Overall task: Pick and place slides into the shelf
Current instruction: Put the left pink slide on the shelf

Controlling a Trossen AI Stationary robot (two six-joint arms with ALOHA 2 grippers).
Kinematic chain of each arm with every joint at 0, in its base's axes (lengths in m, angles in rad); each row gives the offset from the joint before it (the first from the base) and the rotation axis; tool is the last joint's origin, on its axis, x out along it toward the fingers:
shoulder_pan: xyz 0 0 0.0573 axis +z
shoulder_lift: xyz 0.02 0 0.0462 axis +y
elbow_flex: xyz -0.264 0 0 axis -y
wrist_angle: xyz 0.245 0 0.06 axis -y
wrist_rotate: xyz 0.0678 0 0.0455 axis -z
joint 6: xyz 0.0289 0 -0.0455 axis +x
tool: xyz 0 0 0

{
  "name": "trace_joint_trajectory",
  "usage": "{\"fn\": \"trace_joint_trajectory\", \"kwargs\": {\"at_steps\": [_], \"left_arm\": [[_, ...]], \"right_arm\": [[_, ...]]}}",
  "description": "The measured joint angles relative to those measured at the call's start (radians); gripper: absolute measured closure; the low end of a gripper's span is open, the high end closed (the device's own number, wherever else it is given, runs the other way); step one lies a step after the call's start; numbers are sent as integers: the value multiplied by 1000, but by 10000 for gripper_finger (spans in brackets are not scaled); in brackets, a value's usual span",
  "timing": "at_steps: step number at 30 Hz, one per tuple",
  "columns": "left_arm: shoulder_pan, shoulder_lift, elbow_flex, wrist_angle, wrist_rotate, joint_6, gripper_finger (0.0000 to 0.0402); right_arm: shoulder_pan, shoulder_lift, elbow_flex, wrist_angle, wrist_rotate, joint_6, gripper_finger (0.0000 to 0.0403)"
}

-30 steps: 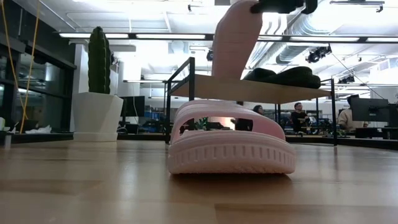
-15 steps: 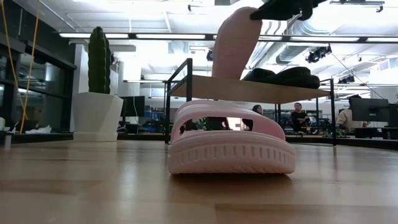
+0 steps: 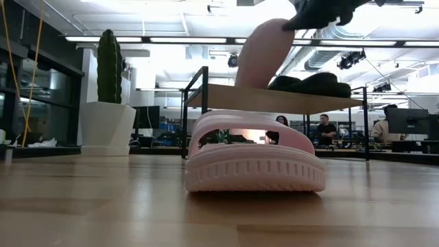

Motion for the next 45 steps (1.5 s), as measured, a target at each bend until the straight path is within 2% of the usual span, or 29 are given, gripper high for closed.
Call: {"fn": "trace_joint_trajectory", "kwargs": {"at_steps": [13, 22, 29, 45], "left_arm": [[0, 0, 0, 0, 0, 0, 185], [0, 0, 0, 1, 0, 0, 185], [0, 0, 0, 1, 0, 0, 185], [0, 0, 0, 2, 0, 1, 186]], "right_arm": [[1, 1, 0, -76, -19, 79, 389], [52, 4, 0, -87, -23, 141, 390], [66, 4, 0, -170, -19, 188, 389], [67, 22, 0, -239, -26, 228, 389]]}}
